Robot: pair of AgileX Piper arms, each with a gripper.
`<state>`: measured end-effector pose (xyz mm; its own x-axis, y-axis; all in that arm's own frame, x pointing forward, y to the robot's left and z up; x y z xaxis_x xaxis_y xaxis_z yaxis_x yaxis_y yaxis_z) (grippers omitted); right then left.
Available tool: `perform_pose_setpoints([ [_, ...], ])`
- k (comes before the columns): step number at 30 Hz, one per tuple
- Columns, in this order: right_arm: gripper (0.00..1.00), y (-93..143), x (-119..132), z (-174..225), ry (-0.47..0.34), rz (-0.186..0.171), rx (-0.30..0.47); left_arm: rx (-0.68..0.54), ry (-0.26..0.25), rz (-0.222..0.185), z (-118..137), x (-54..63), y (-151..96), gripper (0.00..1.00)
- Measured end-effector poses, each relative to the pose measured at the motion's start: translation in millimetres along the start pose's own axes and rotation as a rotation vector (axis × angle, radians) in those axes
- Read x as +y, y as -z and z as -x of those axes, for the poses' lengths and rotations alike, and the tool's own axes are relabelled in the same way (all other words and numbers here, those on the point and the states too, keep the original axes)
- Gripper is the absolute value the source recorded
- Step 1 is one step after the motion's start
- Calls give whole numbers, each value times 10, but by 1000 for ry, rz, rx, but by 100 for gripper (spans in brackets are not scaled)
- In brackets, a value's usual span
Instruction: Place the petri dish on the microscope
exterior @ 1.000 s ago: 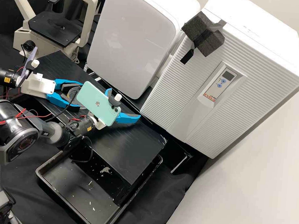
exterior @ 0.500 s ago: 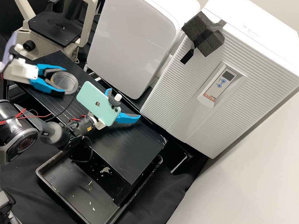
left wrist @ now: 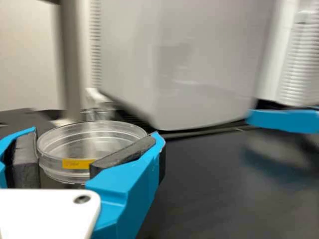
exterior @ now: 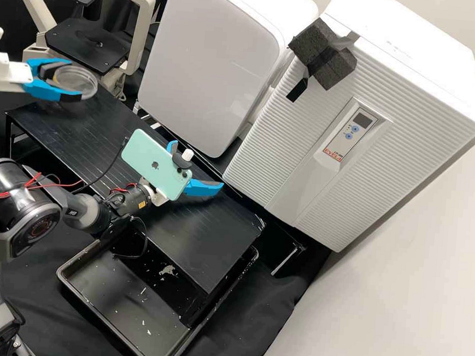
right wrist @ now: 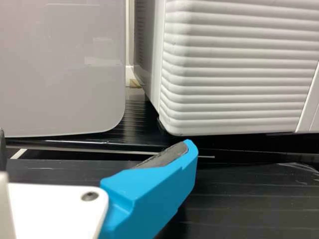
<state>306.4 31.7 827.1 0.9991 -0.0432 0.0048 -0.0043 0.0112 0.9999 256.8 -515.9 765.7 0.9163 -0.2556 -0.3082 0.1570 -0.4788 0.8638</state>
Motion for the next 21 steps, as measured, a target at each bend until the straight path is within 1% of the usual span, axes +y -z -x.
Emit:
perform_pose_setpoints([
  [2,100,0,0,0,0,0,0,58,-20,12,12,49,150,0],
  [4,100,0,0,0,0,0,0,102,-37,14,10,98,264,0],
  [7,100,0,0,0,0,0,0,169,-68,33,-6,163,419,0],
  [10,100,0,0,0,0,0,0,205,-81,47,-46,191,506,0],
  [14,100,0,0,0,0,0,0,220,-85,55,-124,207,555,0],
  [17,100,0,0,0,0,0,0,234,-74,57,-200,205,590,0],
  [21,100,0,0,0,0,0,0,271,-43,69,-349,199,667,0],
])
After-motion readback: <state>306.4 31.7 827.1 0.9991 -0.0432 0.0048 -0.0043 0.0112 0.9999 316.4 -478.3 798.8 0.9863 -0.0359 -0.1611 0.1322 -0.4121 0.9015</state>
